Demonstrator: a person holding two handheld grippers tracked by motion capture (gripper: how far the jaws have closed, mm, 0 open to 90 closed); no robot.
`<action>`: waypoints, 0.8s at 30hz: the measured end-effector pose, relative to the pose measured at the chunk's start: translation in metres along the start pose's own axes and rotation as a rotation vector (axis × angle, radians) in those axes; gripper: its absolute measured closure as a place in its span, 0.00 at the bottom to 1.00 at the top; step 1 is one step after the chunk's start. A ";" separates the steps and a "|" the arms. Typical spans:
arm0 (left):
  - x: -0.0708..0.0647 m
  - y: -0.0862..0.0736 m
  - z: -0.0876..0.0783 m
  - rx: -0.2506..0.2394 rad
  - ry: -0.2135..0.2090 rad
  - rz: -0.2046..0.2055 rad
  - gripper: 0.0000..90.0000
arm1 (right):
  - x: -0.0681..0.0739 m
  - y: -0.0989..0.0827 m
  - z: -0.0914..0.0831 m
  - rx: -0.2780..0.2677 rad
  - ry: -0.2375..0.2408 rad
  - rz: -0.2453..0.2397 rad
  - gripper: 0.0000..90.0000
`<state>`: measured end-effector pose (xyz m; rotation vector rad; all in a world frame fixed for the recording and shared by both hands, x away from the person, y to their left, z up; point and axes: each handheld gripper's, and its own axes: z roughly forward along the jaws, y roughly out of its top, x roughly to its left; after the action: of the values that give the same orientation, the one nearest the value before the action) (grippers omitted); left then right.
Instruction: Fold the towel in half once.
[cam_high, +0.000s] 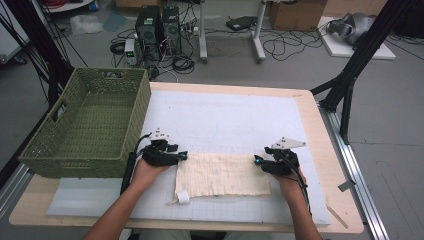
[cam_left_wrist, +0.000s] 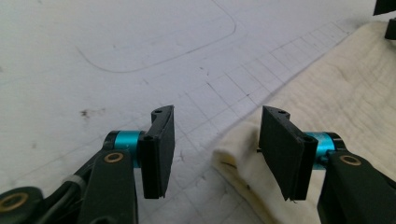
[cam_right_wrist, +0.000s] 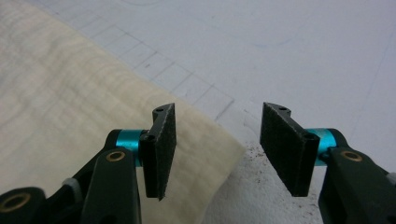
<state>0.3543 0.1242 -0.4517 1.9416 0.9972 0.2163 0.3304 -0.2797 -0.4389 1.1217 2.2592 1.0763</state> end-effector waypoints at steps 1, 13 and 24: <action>-0.001 0.000 0.001 0.005 0.005 0.004 0.56 | -0.001 -0.001 0.002 0.014 0.005 -0.004 0.54; 0.000 0.004 -0.007 -0.048 0.067 0.038 0.96 | 0.005 -0.006 0.001 0.029 0.085 -0.047 0.93; 0.010 0.026 -0.003 -0.103 0.145 0.018 0.96 | 0.006 0.016 0.016 -0.020 -0.060 -0.060 0.93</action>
<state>0.3738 0.1272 -0.4320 1.8621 1.0419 0.4163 0.3453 -0.2612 -0.4364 1.0576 2.2161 1.0257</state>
